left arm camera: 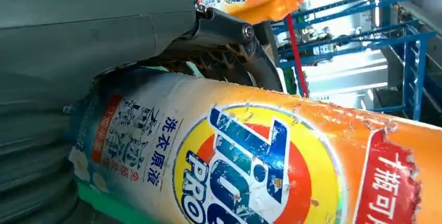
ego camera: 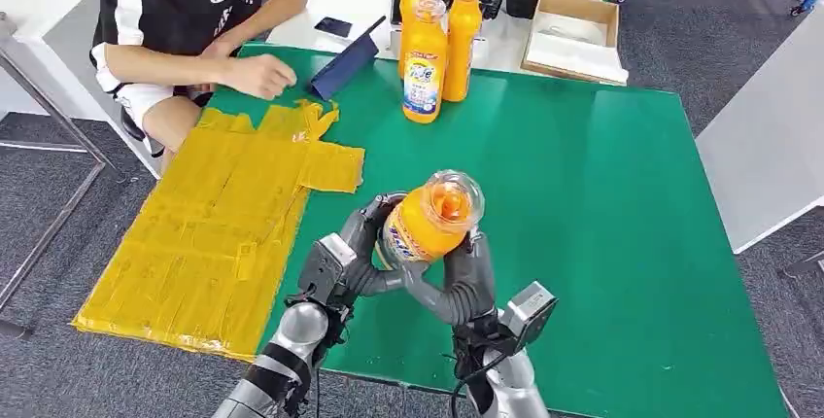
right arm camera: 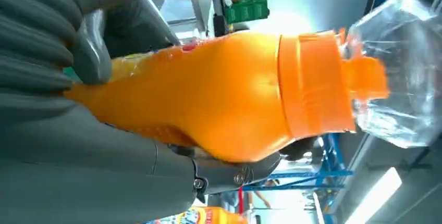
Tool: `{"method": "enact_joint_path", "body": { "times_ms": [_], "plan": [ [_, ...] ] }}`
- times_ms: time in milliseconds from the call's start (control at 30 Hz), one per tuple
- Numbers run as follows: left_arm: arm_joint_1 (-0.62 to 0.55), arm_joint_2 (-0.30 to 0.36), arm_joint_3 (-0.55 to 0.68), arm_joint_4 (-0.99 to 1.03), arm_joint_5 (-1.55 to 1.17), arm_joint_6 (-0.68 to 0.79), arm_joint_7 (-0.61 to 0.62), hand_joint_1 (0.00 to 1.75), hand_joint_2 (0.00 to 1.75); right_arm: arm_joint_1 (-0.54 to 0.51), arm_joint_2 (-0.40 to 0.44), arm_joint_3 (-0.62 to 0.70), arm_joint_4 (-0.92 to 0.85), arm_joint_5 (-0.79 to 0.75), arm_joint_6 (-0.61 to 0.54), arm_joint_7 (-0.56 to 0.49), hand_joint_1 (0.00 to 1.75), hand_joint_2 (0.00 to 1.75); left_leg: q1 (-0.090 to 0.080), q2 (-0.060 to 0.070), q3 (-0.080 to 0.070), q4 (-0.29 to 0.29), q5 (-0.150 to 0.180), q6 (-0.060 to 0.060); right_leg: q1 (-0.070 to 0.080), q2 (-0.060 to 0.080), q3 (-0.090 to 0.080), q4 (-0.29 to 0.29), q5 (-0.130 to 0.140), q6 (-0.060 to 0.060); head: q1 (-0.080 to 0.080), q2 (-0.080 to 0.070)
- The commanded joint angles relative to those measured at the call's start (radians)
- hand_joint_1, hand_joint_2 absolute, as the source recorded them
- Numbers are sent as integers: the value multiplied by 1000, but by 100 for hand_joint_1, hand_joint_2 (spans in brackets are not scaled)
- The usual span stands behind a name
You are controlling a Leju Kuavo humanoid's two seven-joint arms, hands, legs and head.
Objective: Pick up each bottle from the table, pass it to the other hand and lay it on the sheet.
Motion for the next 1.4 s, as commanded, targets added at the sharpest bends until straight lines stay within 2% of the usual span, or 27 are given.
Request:
{"method": "enact_joint_path", "body": {
  "times_ms": [33, 600, 700, 800, 833, 900, 1000, 1033, 1067, 1167, 1267, 1333, 1400],
  "plan": [
    [-9, 26, 22, -51, 22, -11, 23, 175, 175, 58, -24, -11, -166, 32, -34, -4, 0, 175, 1, 0, 3, 1, -2, -2, 0, 2, 3, 0, -2, -2, 0, 0],
    [6, 31, 44, -87, 33, -14, 27, 175, 175, 83, -25, -45, -209, 49, -43, -10, 0, 175, 1, 0, 3, -1, -1, -2, 0, 3, 3, -1, -1, -2, 0, 0],
    [5, 34, 68, -118, -44, 97, 27, 175, 175, 104, -19, -69, -235, 61, -67, -22, 0, 175, 1, 0, 4, 0, -2, -3, 1, 3, 4, -1, -2, -3, 0, 0],
    [-24, 52, 76, -138, -258, 323, 50, 175, 175, 134, -24, -70, -318, 136, -155, -48, 0, 175, 1, 0, 5, 1, -3, -3, 1, 3, 5, 0, -3, -3, 0, 0],
    [-44, 56, 81, -125, -387, 453, 81, 175, 175, 142, -32, -62, -365, 146, -188, -48, 0, 175, 1, 0, 3, 1, -2, -3, 1, 3, 3, 1, -3, -3, 0, 0],
    [-68, 66, 86, -112, -458, 510, 104, 175, 175, 158, -42, -62, -436, 149, -212, -48, 0, 175, 1, -2, 1, 1, -2, -3, 1, 1, 2, 1, -2, -3, 0, 0],
    [-108, 91, 94, -47, -688, 681, 185, 175, 175, 180, -63, -45, -529, 183, -275, -48, 0, 175, 1, -2, 3, 1, -2, -3, 1, 1, 3, 1, -3, -3, 0, 0],
    [-124, 102, 97, -21, -742, 702, 211, 175, 175, 184, -73, -31, -556, 217, -320, -48, 0, 175, 1, -2, 1, 0, -1, -2, 0, 0, 2, 0, -2, -2, 0, 0],
    [-156, 119, 106, 34, -867, 759, 270, 175, 175, 186, -106, 20, -598, 249, -413, -48, 0, 175, 1, -2, 4, 1, -2, -3, 1, 2, 4, 0, -3, -3, 0, 0],
    [-234, 167, 155, 166, -1122, 793, 413, 175, 175, 210, -152, 69, -663, 344, -541, -48, 0, 175, 1, -1, 3, 0, -1, -2, 0, 2, 3, -1, -1, -2, 0, 0],
    [-246, 178, 187, 181, -1144, 793, 409, 175, 175, 216, -167, 77, -678, 348, -567, -48, 0, 175, 1, 0, 5, 0, -2, -3, 0, 3, 5, 0, -2, -3, 0, 0],
    [-264, 199, 207, 221, -1278, 793, 503, 175, 175, 214, -197, 96, -706, 376, -642, -48, 0, 175, 1, 0, 4, 0, -2, -3, 1, 4, 4, 0, -2, -3, 0, 0],
    [-315, 280, 130, 323, -1319, 793, 620, 175, 175, 224, -246, 131, -752, 408, -754, -48, 0, 175, 1, 1, 5, 0, -3, -3, 1, 4, 5, 0, -3, -3, -1, 0]
  ]
}}
